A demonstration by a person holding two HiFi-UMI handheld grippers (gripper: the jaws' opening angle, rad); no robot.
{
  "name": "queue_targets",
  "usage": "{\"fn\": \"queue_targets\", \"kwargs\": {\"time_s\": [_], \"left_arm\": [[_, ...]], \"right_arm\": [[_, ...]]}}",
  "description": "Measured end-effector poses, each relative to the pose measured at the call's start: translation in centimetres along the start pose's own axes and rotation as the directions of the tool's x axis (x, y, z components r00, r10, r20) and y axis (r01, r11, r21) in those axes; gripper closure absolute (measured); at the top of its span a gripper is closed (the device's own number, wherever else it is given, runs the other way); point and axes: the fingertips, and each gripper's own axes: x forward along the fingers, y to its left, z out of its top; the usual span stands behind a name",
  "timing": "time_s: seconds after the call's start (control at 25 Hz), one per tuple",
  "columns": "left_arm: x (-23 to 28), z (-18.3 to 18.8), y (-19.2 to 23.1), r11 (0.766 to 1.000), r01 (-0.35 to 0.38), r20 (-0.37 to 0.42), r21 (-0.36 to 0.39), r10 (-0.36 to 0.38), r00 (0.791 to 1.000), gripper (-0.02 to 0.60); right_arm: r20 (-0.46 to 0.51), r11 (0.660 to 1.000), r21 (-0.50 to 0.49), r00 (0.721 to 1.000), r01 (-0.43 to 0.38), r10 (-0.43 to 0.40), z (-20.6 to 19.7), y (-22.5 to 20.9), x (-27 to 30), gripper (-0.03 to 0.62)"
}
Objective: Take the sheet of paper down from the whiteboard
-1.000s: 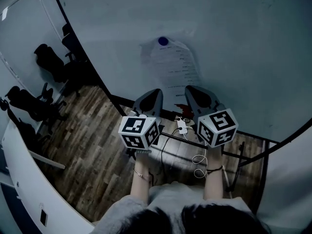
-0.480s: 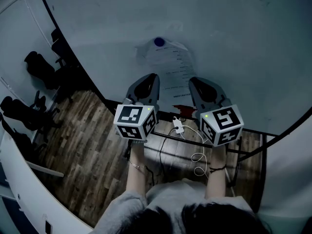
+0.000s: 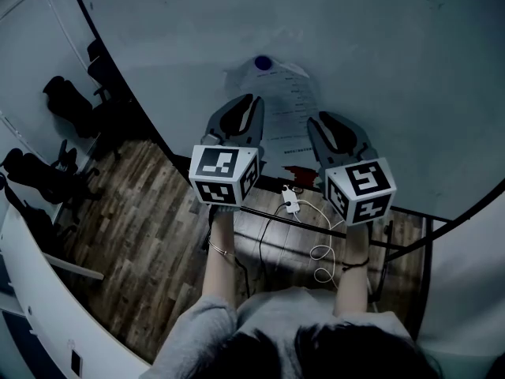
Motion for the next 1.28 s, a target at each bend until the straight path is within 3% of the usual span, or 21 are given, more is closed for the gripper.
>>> {"fn": "queue_targets", "kwargs": {"time_s": [0.48,1.28], "left_arm": [[2.7,2.8,0.4,0.998,-0.01,0.031,0.061,0.008,0.999,0.459],[5.4,3.9,1.0,0.988,-0.06,0.01,0.144,0.059,0.998,0.452]], "right_arm": [[-0.006,0.999,-0.019,0.999,0.049,-0.049,0.6,-1.3,0.0,0.505],[-0.08,0.999,-0.034,0.996,0.03,-0.033,-1.4,-1.9,2.4,0.503]]}}
